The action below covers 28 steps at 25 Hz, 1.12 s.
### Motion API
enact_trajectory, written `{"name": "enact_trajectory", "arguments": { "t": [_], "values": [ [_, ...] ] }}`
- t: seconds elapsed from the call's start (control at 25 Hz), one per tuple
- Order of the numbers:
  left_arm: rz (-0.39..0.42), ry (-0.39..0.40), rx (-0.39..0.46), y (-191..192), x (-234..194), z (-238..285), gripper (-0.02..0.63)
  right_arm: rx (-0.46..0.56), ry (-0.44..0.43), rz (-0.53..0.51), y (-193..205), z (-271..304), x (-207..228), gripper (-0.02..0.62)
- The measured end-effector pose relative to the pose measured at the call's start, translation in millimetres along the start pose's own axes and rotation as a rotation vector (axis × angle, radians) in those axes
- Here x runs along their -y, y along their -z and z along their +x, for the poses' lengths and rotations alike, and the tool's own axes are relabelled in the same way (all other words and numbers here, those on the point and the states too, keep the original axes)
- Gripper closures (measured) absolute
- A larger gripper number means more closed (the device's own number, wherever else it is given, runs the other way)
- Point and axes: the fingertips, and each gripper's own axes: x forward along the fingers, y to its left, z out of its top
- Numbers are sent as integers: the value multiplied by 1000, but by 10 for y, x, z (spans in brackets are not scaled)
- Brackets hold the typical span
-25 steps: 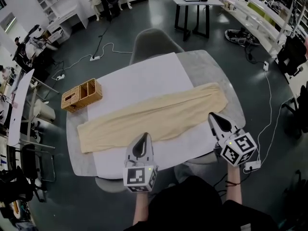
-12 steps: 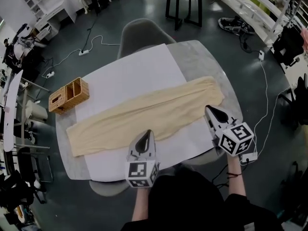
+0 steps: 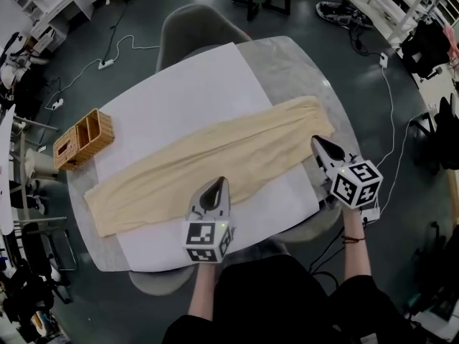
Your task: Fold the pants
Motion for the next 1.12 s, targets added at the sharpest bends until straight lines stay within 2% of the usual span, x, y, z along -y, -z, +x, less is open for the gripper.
{"name": "enact_trajectory", "arguments": {
  "t": [0.16, 0.28, 0.56, 0.76, 0.8, 0.88, 1.0, 1.12],
  "values": [
    [-22, 50, -36, 72, -5, 264, 598, -27, 23, 61, 55, 139, 310, 581],
    [-55, 70, -74, 132, -34, 444, 598, -50, 73, 92, 124, 246, 511, 581],
    [-61, 100, -124, 152, -5, 779, 598, -125, 148, 89, 241, 491, 932, 580],
    [-53, 110, -151, 153, -24, 948, 598, -208, 153, 68, 349, 693, 1164, 575],
    [-53, 110, -156, 153, -32, 970, 598, -222, 157, 70, 369, 731, 1199, 552],
    [-55, 109, -165, 154, -51, 1007, 598, -248, 167, 77, 405, 800, 1270, 469],
    [-58, 106, -173, 152, -73, 1055, 598, -277, 183, 65, 443, 907, 1389, 413],
    [-63, 102, -176, 146, -63, 1102, 598, -322, 194, 59, 520, 987, 1527, 385]
  ]
}}
